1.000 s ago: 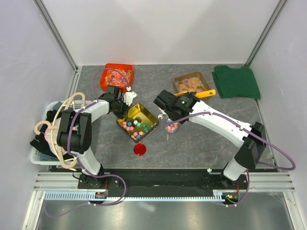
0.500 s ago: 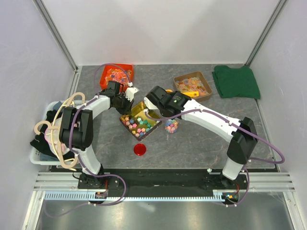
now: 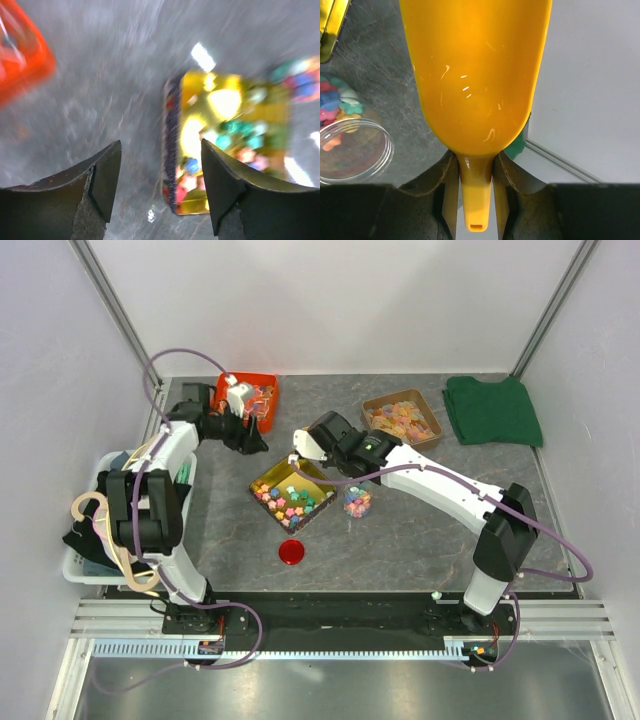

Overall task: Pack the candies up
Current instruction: Place the storage box at the center of the board.

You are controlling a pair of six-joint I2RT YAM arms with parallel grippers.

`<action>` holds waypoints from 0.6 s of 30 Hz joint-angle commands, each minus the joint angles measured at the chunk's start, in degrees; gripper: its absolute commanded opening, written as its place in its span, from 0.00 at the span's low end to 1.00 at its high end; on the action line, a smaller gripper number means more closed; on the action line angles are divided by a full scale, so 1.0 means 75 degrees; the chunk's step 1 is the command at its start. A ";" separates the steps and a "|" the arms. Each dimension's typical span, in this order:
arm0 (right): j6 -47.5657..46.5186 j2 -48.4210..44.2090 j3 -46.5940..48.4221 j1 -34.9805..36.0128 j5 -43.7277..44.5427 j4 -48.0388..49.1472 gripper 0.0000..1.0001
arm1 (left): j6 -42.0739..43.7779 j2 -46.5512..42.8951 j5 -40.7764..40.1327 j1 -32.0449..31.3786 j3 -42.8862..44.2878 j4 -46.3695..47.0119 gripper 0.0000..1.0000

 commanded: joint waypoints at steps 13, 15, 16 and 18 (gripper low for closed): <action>0.0833 -0.0081 0.0019 0.0005 -0.0709 0.0818 0.00 | -0.1037 -0.0150 0.4048 -0.0245 0.1206 -0.0734 0.70; 0.0845 -0.0057 0.0019 0.0040 -0.0732 0.0830 0.00 | -0.1049 -0.0161 0.3919 -0.0292 0.1218 -0.0722 0.70; 0.0857 -0.0057 0.0019 0.0052 -0.0767 0.0830 0.00 | -0.1037 -0.0161 0.3826 -0.0304 0.1206 -0.0687 0.70; 0.0868 -0.0057 0.0042 0.0121 -0.0802 0.0842 0.00 | -0.1084 -0.0138 0.3720 -0.0351 0.1171 -0.0663 0.70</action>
